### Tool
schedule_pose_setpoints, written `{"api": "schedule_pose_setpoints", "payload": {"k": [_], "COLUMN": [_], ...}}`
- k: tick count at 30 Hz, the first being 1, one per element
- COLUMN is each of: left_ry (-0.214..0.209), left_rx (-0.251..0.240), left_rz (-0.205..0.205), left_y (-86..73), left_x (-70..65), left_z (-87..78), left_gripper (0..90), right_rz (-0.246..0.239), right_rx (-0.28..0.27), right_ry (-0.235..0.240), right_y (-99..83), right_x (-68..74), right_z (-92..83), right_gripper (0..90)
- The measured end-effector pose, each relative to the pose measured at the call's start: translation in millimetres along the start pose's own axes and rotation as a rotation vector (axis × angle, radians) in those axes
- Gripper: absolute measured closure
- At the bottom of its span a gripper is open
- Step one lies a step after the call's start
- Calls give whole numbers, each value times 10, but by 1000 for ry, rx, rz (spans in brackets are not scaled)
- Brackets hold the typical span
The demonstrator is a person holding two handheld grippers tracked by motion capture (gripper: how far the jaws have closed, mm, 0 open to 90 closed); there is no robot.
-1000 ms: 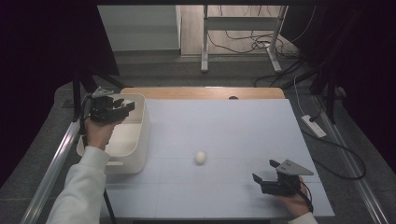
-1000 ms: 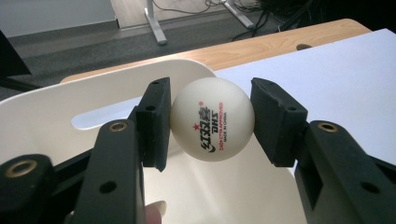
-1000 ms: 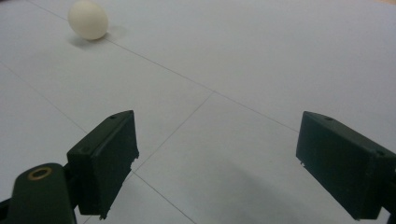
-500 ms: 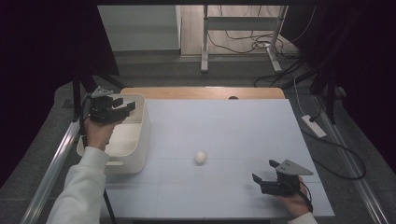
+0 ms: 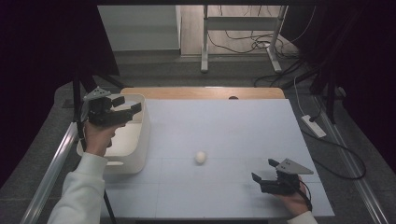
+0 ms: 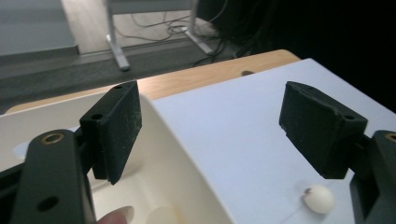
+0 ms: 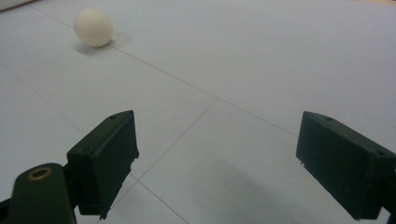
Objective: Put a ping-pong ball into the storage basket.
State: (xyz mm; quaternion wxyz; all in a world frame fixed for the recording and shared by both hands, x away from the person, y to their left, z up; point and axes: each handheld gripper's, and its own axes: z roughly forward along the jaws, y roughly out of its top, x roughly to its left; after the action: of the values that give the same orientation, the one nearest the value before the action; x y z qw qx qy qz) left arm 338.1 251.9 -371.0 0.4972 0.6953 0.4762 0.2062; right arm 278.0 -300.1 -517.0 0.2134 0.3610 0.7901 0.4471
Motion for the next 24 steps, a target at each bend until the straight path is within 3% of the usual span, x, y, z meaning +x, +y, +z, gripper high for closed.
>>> {"api": "schedule_pose_setpoints", "payload": {"k": [9,24], "left_ry": [-75,-162], "left_rx": [-26,-34], "left_rz": [40,22], "left_y": [13,-38], "left_x": [-182,-286], "left_z": [-55,-10], "left_gripper": [211,196], "right_rz": [8,12], "right_rx": [-12,-13], "right_ry": [11,10], "right_y": [21,34], "right_x": [-27,-37], "right_z": [16,24], "right_gripper": [126,126]}}
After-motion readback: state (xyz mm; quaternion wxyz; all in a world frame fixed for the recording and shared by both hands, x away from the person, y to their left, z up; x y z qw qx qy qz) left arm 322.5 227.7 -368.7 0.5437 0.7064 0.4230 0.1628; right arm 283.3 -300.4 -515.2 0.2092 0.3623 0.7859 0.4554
